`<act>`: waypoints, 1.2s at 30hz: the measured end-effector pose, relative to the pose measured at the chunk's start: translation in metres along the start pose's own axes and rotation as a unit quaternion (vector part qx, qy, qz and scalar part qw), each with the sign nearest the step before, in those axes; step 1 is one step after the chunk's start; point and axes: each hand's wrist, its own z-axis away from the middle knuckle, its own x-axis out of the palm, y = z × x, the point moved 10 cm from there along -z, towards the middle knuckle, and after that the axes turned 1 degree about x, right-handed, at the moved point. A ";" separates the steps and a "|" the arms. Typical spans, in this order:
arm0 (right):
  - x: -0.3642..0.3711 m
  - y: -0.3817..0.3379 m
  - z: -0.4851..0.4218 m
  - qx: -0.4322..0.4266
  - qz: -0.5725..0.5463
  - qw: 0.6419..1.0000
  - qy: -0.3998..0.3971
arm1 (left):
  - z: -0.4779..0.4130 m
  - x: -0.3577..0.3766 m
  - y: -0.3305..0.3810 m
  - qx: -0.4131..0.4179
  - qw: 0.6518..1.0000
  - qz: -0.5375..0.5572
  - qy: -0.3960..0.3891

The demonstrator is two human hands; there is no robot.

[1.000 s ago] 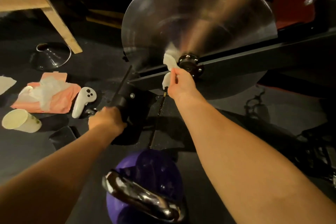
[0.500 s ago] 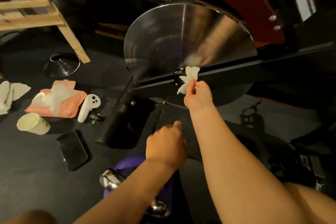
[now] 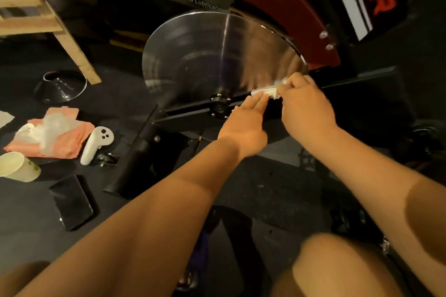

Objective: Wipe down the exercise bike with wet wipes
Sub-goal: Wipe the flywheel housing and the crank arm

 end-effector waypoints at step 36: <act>0.172 -0.021 0.043 0.423 -0.759 0.442 -0.223 | -0.005 -0.025 -0.039 -0.120 0.955 -0.253 -0.097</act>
